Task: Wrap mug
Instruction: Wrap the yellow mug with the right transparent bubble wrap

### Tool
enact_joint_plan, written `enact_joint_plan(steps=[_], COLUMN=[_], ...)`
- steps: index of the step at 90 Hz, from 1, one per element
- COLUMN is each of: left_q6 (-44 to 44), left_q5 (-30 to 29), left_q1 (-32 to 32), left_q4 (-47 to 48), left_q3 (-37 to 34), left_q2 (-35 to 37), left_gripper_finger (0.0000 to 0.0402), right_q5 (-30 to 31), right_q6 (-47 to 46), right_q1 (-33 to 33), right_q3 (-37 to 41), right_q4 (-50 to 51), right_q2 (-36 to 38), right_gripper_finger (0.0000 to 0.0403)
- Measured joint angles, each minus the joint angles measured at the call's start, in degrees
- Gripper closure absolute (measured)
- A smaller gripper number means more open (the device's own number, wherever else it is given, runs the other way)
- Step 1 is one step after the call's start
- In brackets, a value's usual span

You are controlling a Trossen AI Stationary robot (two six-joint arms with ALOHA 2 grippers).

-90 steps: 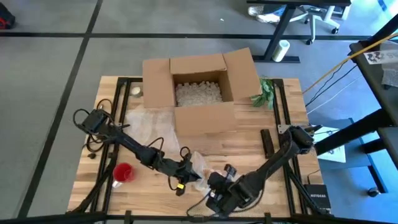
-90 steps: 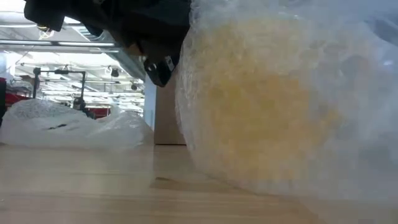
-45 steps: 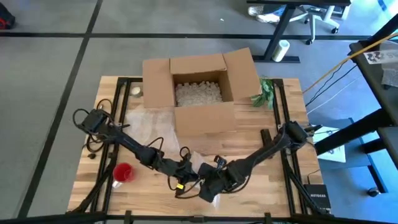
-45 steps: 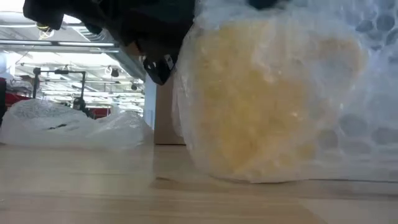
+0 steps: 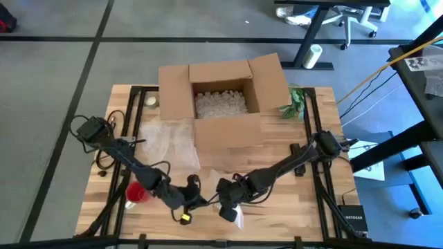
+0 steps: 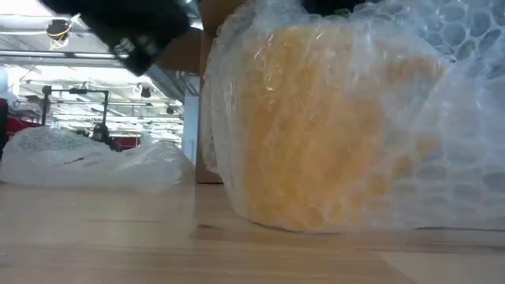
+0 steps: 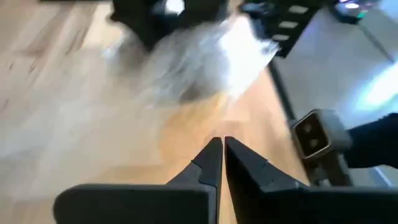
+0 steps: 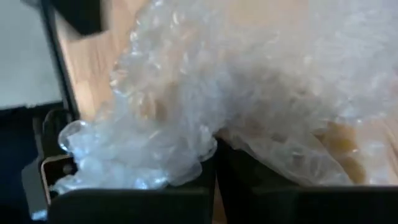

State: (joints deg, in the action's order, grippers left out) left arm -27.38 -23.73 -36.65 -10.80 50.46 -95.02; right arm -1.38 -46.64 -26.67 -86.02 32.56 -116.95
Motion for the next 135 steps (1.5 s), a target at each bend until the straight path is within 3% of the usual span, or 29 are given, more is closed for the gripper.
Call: enact_joint_plan(steps=[30,51,69,79,108,127,135], left_q6=[-4.9,-3.3,7.4,10.0,8.0,11.4,11.7], left_q5=[-1.0,0.1,0.7,3.5,8.5,3.8,0.4], left_q1=[2.4,5.4,6.1,6.4,6.7,4.2,2.9], left_q4=[2.7,-13.8,-31.7,-36.7,-35.0,-30.2,-21.6], left_q3=[-4.2,-9.8,-10.0,-9.9,-5.6,-5.5,-5.5], left_q2=[-0.4,-2.7,-3.6,-3.6,-7.7,-1.7,2.4], left_gripper_finger=[0.0402,0.0402,0.0402,0.0402,0.0402,0.0402,0.0402], right_q5=[-6.7,-7.5,-6.6,-6.1,-3.3,-3.3,-3.3], right_q6=[17.8,24.6,24.6,24.6,24.0,23.8,23.9], right_q1=[0.5,0.5,0.4,0.5,0.4,0.4,0.4], right_q3=[-4.0,-6.5,-6.0,-5.9,-5.9,-5.9,-5.9], right_q4=[7.4,13.5,13.7,13.1,10.5,10.6,10.6], right_q2=[-0.4,-0.5,-0.5,-0.5,-0.5,-0.5,-0.5], right_gripper_finger=[0.0403,0.0403,0.0403,0.0403,0.0403,0.0403,0.0403])
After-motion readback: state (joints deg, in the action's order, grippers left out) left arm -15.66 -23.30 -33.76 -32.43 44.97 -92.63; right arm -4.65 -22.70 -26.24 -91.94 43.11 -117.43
